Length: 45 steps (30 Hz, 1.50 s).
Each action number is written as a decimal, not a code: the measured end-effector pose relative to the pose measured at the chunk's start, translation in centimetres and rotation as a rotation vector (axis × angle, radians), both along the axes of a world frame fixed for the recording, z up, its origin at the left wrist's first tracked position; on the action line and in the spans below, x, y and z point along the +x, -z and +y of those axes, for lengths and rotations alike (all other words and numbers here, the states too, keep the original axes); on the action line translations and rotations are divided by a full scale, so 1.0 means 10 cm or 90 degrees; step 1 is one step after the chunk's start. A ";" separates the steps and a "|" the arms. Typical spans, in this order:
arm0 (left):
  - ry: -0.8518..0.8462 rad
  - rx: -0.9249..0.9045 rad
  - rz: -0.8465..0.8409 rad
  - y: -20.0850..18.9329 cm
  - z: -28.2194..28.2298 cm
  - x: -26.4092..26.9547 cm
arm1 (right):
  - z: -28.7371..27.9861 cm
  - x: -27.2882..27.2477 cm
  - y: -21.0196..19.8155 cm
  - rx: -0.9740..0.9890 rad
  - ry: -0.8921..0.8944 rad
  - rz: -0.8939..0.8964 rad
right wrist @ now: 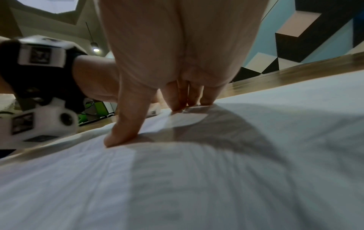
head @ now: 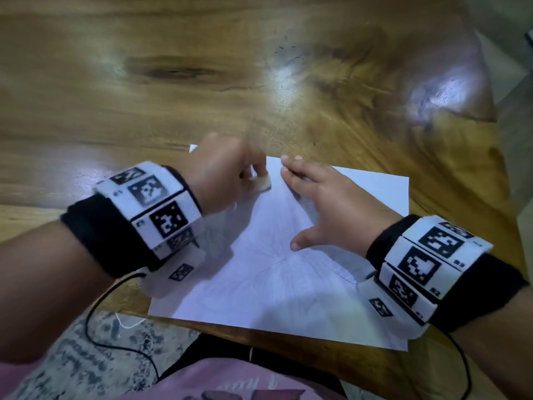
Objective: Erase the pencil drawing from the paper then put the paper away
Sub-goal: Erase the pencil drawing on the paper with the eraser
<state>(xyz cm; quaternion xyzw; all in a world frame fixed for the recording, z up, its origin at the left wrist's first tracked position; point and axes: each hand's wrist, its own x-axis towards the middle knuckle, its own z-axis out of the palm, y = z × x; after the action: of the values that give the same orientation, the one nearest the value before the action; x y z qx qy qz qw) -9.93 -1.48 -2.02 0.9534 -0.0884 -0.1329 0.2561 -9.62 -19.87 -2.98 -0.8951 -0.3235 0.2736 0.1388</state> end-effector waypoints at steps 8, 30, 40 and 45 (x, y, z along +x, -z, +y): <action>-0.010 0.001 0.019 -0.01 0.04 -0.11 | 0.05 -0.05 -0.04 -0.032 -0.007 -0.011; 0.014 0.025 -0.002 0.01 0.16 -0.15 | 0.09 -0.07 -0.06 -0.057 0.002 -0.015; 0.023 0.009 0.033 0.01 0.21 -0.24 | 0.10 -0.08 -0.08 -0.060 0.005 -0.014; 0.030 0.020 -0.004 0.03 0.25 -0.26 | 0.11 -0.08 -0.09 -0.071 0.005 -0.012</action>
<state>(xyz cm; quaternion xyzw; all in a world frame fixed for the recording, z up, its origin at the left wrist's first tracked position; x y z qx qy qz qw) -12.53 1.00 -2.36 0.9555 -0.1092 -0.1374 0.2373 -10.44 -18.77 -2.07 -0.9053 -0.3051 0.2824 0.0867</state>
